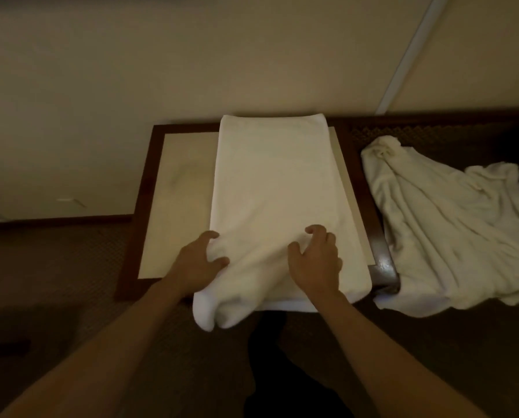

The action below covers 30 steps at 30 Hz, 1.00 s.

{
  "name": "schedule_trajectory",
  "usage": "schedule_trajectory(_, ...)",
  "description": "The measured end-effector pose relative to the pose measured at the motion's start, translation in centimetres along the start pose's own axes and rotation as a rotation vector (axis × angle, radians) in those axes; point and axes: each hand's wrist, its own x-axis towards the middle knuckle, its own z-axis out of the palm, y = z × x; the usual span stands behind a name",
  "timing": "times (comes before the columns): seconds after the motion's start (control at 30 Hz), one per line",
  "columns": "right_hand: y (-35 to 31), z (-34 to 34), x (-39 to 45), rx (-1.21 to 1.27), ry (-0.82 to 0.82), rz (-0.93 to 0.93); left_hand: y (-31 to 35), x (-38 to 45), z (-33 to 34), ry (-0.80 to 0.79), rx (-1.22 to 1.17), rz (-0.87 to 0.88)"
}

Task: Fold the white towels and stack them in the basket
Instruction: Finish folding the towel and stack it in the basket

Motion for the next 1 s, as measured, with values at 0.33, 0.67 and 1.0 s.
schedule_trajectory(0.33, -0.9, -5.8, -6.3, 0.745, -0.458, 0.559, 9.5, -14.5, 6.1, 0.044, 0.057, 0.450)
schedule_trajectory(0.67, 8.8, -5.7, -8.9, 0.731, -0.221, 0.582, -1.1, -13.2, 11.7, 0.195, -0.452, -0.273)
schedule_trajectory(1.0, 10.3, -5.2, -7.7, 0.756, -0.222, 0.624, -9.2, -10.5, 16.4, -0.297, -0.046, -0.215)
